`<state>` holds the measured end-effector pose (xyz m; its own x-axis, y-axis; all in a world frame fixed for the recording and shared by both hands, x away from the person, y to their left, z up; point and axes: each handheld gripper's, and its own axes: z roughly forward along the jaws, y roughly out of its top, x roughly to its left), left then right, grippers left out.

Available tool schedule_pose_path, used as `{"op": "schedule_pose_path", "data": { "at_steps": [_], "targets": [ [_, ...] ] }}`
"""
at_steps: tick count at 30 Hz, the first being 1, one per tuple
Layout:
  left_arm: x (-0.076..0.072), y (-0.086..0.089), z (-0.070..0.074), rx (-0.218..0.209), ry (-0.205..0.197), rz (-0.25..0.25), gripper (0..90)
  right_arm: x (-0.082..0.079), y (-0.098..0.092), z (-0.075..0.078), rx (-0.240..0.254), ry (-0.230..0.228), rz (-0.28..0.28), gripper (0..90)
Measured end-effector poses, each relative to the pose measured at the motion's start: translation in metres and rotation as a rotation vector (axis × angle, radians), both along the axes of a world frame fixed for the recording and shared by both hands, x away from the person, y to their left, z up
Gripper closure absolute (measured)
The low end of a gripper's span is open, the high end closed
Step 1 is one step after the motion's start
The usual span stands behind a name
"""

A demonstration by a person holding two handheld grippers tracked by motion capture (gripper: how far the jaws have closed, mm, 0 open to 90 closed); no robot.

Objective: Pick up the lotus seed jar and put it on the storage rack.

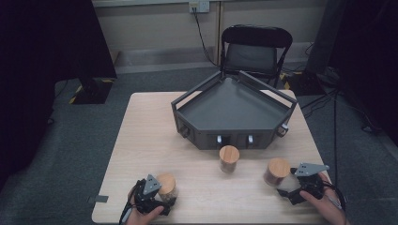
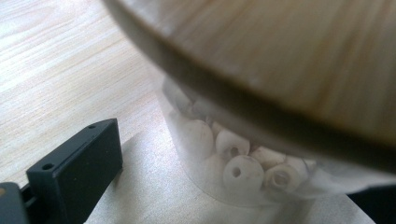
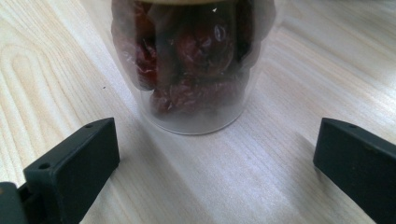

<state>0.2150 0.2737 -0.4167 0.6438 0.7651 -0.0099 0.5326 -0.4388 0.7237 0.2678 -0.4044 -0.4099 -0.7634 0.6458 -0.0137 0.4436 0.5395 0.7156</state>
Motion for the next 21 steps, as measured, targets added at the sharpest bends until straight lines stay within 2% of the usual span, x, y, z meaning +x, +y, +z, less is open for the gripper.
{"op": "schedule_pose_path", "data": {
  "at_steps": [10,21],
  "targets": [
    [-0.0031,0.0004,-0.0007,-0.007,-0.002,0.013,1.1,0.0000,0.0000,0.0000,0.000,0.000,0.000,0.0],
    [-0.0088,0.0073,-0.0034,-0.067,-0.026,0.011,2.0,0.0000,0.0000,0.0000,0.000,0.000,0.000,0.0]
  ]
}}
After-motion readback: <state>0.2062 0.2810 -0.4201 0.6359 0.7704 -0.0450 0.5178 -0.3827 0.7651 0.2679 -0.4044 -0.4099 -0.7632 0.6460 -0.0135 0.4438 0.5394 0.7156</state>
